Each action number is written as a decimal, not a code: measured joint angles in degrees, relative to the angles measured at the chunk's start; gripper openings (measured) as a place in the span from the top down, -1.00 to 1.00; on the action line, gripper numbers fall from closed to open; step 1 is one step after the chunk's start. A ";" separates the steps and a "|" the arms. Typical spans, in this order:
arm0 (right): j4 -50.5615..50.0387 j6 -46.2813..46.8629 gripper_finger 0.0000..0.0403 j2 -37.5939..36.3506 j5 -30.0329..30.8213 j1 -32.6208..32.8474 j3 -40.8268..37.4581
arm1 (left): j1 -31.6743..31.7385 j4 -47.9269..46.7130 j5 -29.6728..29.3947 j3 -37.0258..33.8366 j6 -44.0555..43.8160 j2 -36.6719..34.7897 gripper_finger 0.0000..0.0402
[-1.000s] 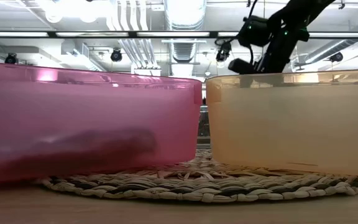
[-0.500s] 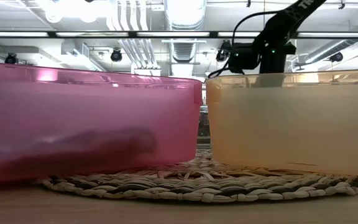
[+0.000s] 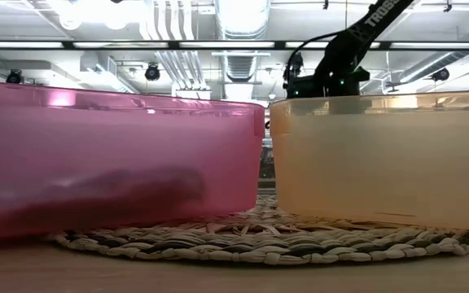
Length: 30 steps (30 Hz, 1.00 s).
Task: Pick and place Granola Bars by type
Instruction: Put the orange granola bar into the transparent bin
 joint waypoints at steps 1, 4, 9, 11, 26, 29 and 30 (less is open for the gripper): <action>0.11 0.15 -0.20 0.05 0.00 0.00 -0.17 | 0.00 -0.01 0.00 0.00 -0.04 0.00 1.00; 0.03 0.76 -0.17 0.07 0.00 0.00 -0.77 | 0.00 0.00 0.00 0.00 -0.05 0.00 1.00; 0.06 2.17 -0.07 0.02 0.00 0.00 -1.65 | 0.00 0.00 0.00 0.00 0.00 0.00 1.00; 0.19 2.34 -0.03 0.02 0.00 0.00 -2.03 | 0.00 -0.01 0.00 0.00 0.09 0.00 1.00; 0.76 2.94 0.43 0.02 -0.02 0.00 -2.67 | -0.02 -0.02 0.00 0.00 0.17 0.00 1.00; 0.74 2.80 0.50 0.00 -0.02 0.00 -2.67 | -0.02 -0.02 0.00 0.00 0.17 0.00 1.00; 0.76 2.82 0.51 0.00 -0.02 0.00 -2.67 | -0.02 0.00 0.00 0.00 0.17 0.00 1.00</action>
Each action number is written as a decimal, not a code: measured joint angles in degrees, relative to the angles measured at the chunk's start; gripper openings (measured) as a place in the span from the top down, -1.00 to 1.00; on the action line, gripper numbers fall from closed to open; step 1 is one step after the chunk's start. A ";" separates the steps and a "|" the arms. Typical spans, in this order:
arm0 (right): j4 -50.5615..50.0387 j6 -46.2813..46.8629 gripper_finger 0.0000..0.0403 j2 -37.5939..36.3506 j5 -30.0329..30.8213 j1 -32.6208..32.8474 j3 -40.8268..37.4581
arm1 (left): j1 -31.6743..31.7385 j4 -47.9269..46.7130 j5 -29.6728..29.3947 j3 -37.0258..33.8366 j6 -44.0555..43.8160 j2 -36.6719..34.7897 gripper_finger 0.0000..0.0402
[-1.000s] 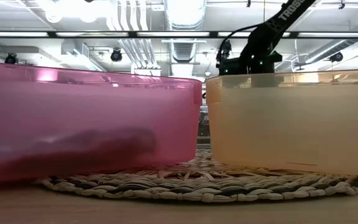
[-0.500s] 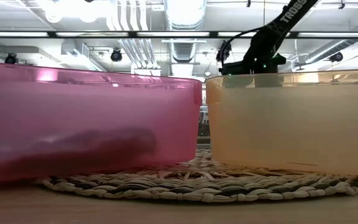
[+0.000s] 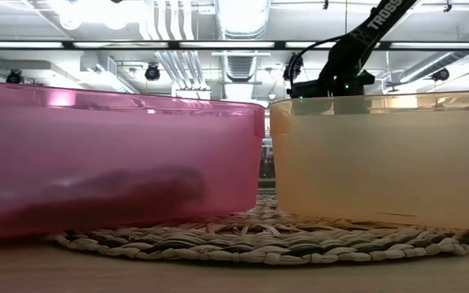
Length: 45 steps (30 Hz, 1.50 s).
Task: Pick and place Granola Bars by type
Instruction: Put the orange granola bar into the transparent bin
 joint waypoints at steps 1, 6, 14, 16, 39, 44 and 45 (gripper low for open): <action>0.00 -0.04 0.53 0.00 0.00 0.00 0.00 | 0.00 0.00 0.00 0.00 0.04 0.00 1.00; 0.04 -0.09 0.58 0.00 0.00 0.00 0.00 | 0.00 -0.01 0.00 0.00 0.07 0.00 1.00; -0.17 -1.17 0.66 -2.33 0.00 0.02 -0.07 | 0.00 -0.02 0.02 0.00 0.05 0.00 1.00; -0.22 -1.31 0.68 -3.71 0.00 0.10 -0.07 | 0.00 -0.02 0.00 0.00 0.06 0.00 1.00; 16.40 0.90 0.68 -27.74 -0.34 10.10 0.01 | 0.04 0.00 0.00 0.00 0.66 -0.02 1.00; 20.81 -0.93 0.68 -27.42 -0.20 10.34 3.04 | 0.04 0.00 -0.02 0.00 0.57 -0.02 1.00; 20.69 -2.02 0.68 -27.05 -0.24 10.34 4.21 | 0.04 0.00 -0.02 0.00 0.57 -0.02 1.00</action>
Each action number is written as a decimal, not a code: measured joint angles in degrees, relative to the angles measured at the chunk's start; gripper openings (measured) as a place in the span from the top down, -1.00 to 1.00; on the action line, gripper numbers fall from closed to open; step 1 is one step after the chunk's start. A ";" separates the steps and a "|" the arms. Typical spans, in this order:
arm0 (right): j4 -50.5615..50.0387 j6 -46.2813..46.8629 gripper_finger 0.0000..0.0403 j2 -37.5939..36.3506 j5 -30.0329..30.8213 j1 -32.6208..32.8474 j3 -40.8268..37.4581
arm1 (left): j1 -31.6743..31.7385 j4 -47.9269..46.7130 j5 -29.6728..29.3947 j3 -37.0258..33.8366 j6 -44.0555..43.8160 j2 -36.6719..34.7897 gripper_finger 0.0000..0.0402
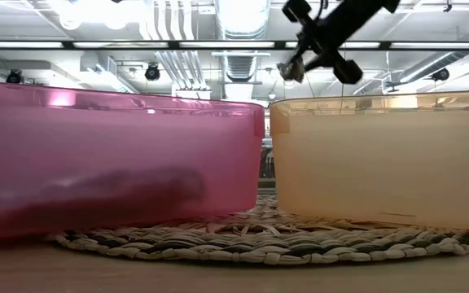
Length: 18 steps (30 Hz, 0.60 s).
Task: Pick and place Granola Bars by type
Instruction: Put the orange granola bar into the transparent bin
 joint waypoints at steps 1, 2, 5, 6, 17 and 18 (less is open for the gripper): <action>-0.29 -1.33 0.68 0.58 -0.02 -0.02 1.20 | 0.00 0.00 0.00 0.00 -0.02 0.00 1.00; -0.45 -2.84 0.68 1.39 -0.10 -0.03 2.59 | 0.00 0.00 0.00 0.00 0.00 0.00 1.00; -1.40 -8.57 0.68 4.38 -0.53 -0.22 7.42 | 0.00 0.02 0.00 0.00 -0.01 0.00 1.00; -2.32 -10.69 0.68 5.48 -0.99 -0.38 9.20 | 0.00 0.02 -0.01 0.00 0.04 0.00 1.00; -17.58 -37.20 0.68 18.53 -9.14 -2.47 24.72 | 0.02 0.02 -0.04 0.00 1.73 0.00 1.00; -18.21 -39.61 0.68 19.61 -10.05 -2.61 25.66 | 0.01 0.02 -0.04 0.00 1.86 0.00 1.00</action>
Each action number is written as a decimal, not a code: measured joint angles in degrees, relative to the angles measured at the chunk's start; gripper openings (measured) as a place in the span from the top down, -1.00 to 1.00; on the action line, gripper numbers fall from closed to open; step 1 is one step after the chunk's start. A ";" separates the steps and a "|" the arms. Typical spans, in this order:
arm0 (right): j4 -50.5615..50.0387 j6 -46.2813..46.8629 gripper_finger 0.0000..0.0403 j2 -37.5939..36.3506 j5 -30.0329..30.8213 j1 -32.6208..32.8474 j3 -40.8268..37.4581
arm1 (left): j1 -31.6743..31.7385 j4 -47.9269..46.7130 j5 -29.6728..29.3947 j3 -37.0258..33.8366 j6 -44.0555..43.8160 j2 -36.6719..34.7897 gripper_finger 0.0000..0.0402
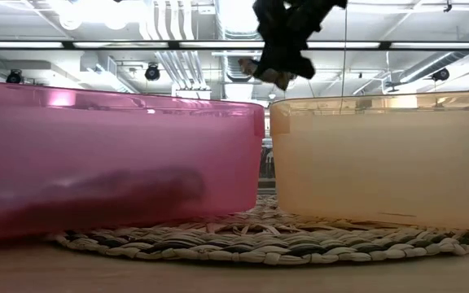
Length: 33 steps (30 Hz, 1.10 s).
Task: Pick and place Granola Bars by type
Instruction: Put the orange granola bar into the transparent bin, then put the red granola bar into the red bin
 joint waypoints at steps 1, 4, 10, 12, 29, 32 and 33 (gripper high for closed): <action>-0.33 -2.15 0.69 1.08 -0.66 -0.09 0.94 | -0.01 0.00 0.00 0.00 0.22 0.00 1.00; -0.65 -8.40 0.70 3.78 -2.66 -0.15 3.40 | -0.01 0.00 -0.03 0.00 0.59 0.00 1.00; -1.05 -21.29 0.70 7.56 -3.47 -0.08 4.86 | 0.01 0.00 -0.07 0.00 0.70 0.00 1.00; -1.98 -25.23 0.69 8.11 -3.39 -0.24 4.88 | -0.01 -0.02 -0.07 0.00 0.72 0.00 1.00; -5.43 -32.80 0.42 9.32 -0.17 -0.57 4.81 | 0.01 -0.04 0.07 0.00 0.87 0.00 1.00; -5.85 -31.56 0.25 9.35 -0.16 -0.60 4.68 | 0.00 -0.02 0.07 0.00 0.86 0.00 1.00; -5.85 -31.56 0.20 9.35 -0.16 -0.62 4.68 | 0.01 -0.03 0.07 0.00 0.87 0.00 1.00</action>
